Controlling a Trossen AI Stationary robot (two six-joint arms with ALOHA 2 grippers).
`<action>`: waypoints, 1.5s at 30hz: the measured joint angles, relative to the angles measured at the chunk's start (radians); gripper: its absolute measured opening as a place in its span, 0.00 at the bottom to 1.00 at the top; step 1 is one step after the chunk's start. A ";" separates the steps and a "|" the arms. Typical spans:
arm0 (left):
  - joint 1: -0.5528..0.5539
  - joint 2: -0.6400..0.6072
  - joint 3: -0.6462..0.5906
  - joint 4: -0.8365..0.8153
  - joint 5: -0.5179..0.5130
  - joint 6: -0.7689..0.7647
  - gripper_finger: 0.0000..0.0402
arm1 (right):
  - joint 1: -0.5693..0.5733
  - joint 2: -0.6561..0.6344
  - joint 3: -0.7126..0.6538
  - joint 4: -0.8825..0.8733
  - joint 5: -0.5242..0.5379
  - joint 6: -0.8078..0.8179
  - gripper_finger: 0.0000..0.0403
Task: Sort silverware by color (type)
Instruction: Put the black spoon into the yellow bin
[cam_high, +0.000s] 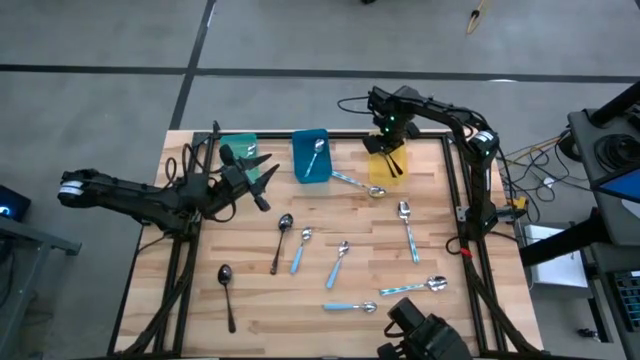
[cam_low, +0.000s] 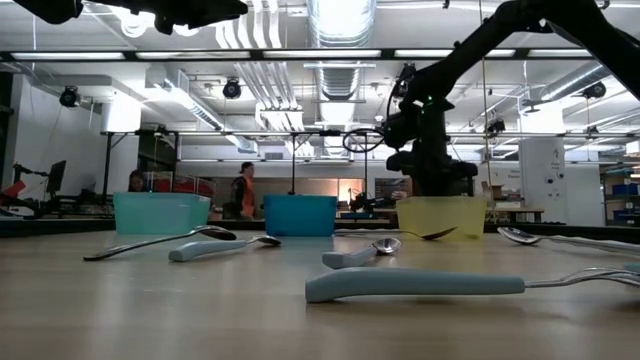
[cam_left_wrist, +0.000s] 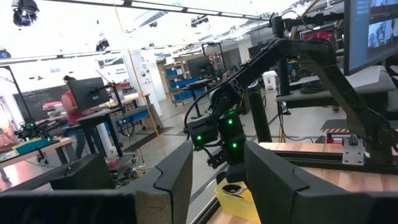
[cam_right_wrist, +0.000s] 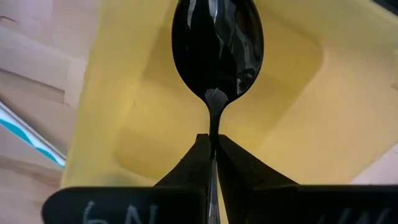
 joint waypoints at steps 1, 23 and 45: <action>0.000 0.000 0.000 0.000 0.000 0.000 0.31 | 0.000 0.000 -0.004 0.007 0.000 0.001 0.03; 0.000 0.000 0.000 0.000 0.000 0.000 0.31 | 0.000 0.000 -0.018 0.057 0.000 0.011 0.03; 0.000 0.000 0.000 0.001 0.000 0.000 0.31 | 0.011 0.000 -0.084 0.114 0.000 0.022 0.03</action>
